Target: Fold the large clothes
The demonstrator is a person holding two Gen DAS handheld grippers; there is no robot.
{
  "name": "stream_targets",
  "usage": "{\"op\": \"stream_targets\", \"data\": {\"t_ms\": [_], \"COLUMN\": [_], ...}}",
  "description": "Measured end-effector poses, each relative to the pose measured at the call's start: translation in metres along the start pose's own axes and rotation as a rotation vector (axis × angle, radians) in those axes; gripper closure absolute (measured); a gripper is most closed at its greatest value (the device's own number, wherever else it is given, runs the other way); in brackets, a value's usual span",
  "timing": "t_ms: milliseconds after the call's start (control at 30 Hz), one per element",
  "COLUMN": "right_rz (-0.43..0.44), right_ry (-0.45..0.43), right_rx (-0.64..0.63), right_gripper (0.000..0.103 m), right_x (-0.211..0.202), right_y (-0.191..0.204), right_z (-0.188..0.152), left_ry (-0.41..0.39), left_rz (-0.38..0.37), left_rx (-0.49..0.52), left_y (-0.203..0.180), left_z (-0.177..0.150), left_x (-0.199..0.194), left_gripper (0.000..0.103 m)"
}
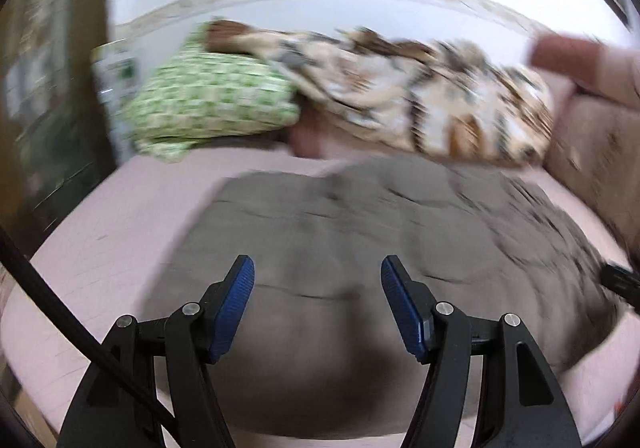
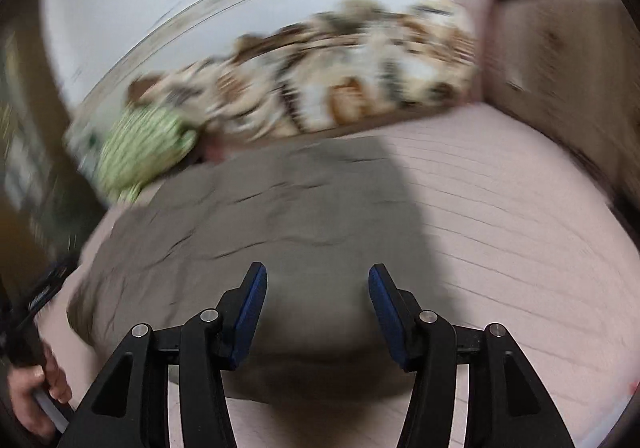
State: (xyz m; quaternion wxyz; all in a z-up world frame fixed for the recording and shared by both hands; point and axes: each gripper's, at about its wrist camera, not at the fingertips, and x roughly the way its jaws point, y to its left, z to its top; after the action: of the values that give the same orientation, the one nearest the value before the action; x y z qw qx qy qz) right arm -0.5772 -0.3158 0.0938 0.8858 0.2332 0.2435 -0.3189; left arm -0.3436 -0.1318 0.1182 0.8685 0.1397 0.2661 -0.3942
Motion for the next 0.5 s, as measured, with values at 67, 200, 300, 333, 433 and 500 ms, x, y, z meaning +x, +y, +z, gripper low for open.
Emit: {"op": "stream_targets", "data": {"t_ms": [67, 200, 300, 333, 433, 500], "right_rz": [0.009, 0.008, -0.013, -0.013, -0.023, -0.027], "right_ry": [0.013, 0.053, 0.098, 0.113, 0.138, 0.151], "right_rx": [-0.089, -0.109, -0.114, -0.109, -0.120, -0.124], "right_gripper": [0.045, 0.045, 0.045, 0.044, 0.043, 0.042], "right_x": [0.019, 0.046, 0.060, 0.064, 0.074, 0.077], "right_y": [0.028, 0.042, 0.046, 0.045, 0.042, 0.041], "right_z": [-0.001, -0.005, -0.010, -0.013, -0.022, -0.024], "left_ry": [0.033, 0.082, 0.137, 0.146, 0.161, 0.171], "left_rz": [-0.020, -0.009, -0.001, -0.004, 0.007, 0.010], "left_rx": [0.043, 0.075, 0.073, 0.068, 0.078, 0.084], "left_y": [-0.020, -0.033, -0.028, -0.028, -0.032, -0.034], "left_z": [-0.004, -0.015, -0.022, -0.023, -0.027, -0.029], "left_x": [0.010, 0.028, 0.044, 0.047, 0.052, 0.057], "left_gripper": [0.038, 0.036, 0.029, 0.029, 0.028, 0.028]}}
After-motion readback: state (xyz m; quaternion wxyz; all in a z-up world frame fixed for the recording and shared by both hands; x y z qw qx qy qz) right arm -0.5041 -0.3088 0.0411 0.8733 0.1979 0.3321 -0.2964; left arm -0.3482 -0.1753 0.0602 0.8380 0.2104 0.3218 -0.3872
